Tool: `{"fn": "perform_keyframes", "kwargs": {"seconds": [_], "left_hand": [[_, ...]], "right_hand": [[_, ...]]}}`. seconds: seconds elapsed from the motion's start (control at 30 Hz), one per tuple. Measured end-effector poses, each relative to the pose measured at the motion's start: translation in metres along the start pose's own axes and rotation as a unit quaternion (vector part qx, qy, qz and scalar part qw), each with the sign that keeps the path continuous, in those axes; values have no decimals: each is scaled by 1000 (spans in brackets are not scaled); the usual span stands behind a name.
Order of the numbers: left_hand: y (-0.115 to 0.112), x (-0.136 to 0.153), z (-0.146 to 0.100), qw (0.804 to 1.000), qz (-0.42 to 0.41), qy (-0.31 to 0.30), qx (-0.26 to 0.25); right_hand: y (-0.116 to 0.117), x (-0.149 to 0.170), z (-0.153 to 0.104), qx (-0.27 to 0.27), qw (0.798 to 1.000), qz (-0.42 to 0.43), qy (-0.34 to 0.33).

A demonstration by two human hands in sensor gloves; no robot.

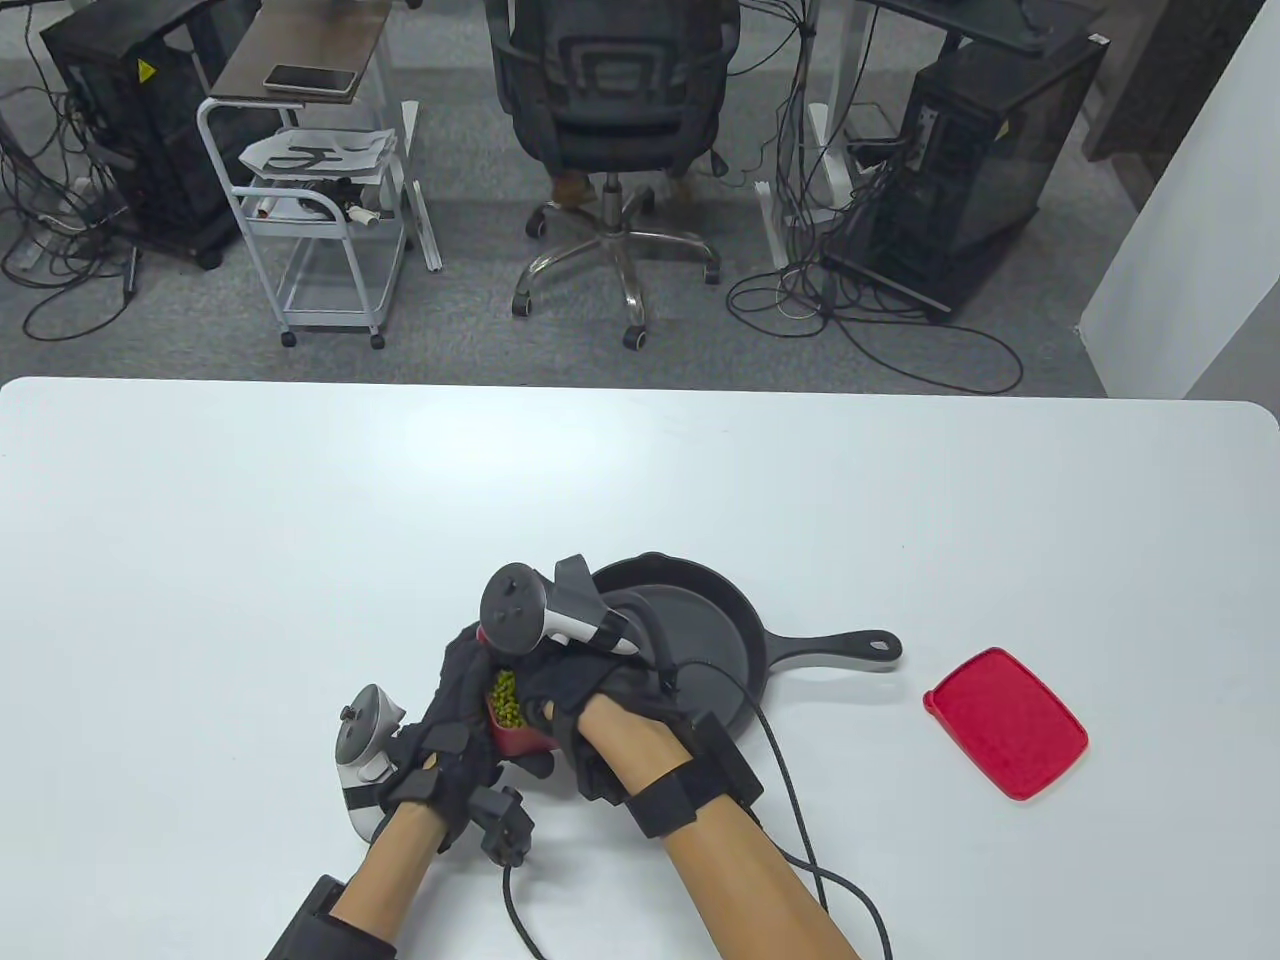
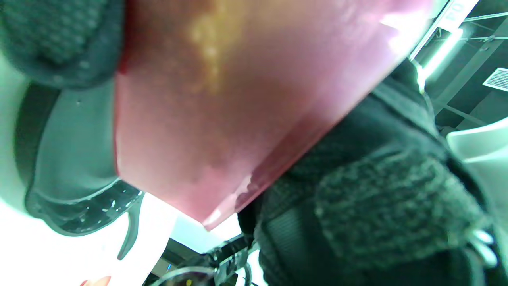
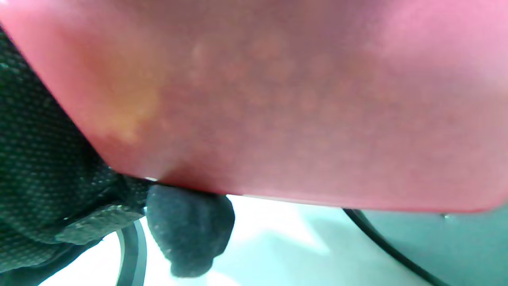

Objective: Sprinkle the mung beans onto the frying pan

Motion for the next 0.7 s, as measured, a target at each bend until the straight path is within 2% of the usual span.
{"fn": "perform_keyframes", "kwargs": {"seconds": [0.43, 0.7], "left_hand": [[1, 0, 2, 1000, -12, 2, 10], [4, 0, 4, 1000, -13, 2, 3]], "right_hand": [[-22, 8, -13, 24, 999, 32, -15], [-45, 36, -27, 61, 995, 74, -2]]}}
Point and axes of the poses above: the tracker on the back of each hand, its own x axis roughly to the little-finger side, its own z axis roughly from the wrist to the fingertips, y = z × x, the point moved 2 cm from there along z, roughly from the wrist to the fingertips, and after that the axes turned 6 degrees about -x, right-handed, at the moved point
